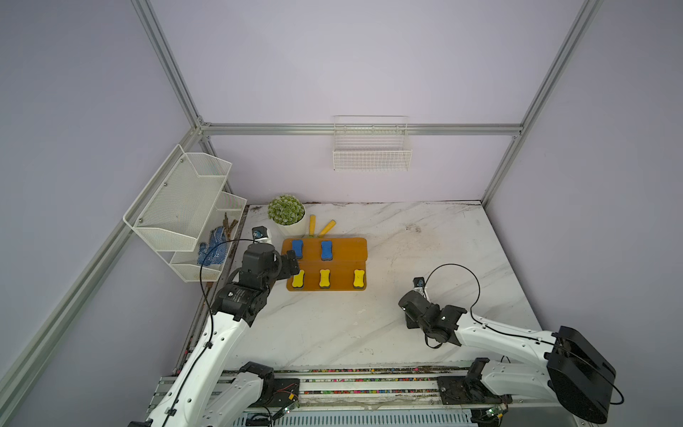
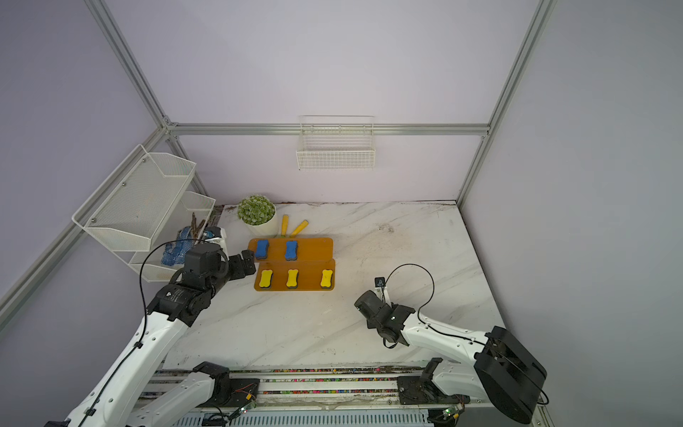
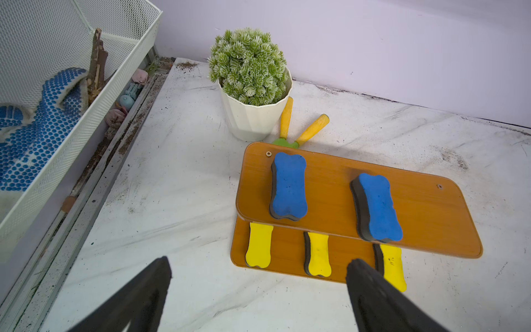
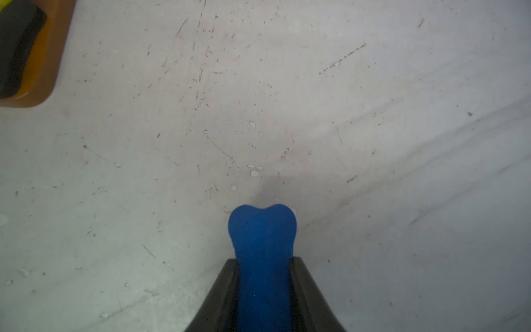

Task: Remove the whiteboard erasers from the shelf
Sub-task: Place the whiteboard eraser at the center of the board.

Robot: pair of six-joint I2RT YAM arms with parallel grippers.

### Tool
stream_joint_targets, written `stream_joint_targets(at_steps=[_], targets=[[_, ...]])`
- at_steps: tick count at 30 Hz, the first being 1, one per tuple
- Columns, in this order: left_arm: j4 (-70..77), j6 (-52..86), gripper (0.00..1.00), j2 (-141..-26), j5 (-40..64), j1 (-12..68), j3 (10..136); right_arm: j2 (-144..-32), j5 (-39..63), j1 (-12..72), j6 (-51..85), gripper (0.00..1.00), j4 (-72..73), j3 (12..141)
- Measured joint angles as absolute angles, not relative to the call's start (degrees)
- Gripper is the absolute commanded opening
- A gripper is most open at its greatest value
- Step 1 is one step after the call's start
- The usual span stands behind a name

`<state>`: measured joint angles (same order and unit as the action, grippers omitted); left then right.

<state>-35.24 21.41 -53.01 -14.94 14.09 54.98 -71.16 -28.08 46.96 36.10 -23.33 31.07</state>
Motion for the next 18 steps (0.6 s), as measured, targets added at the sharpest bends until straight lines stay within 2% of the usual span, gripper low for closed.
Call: stream_joint_targets(at_steps=[6, 10, 18], targets=[[-33.4, 20.9, 1.0, -52.9, -14.4, 14.1, 53.6, -75.8, -28.0, 44.9, 35.6, 0.34, -17.4, 31.0], [-32.9, 20.1, 1.0, -52.9, -14.5, 14.1, 53.2, -75.7, -27.7, 43.2, 35.4, 0.4, -15.8, 30.9], [-31.8, 18.9, 1.0, -52.9, -15.3, 14.1, 51.5, -76.6, -24.5, 40.2, 34.0, 0.46, -13.6, 30.9]])
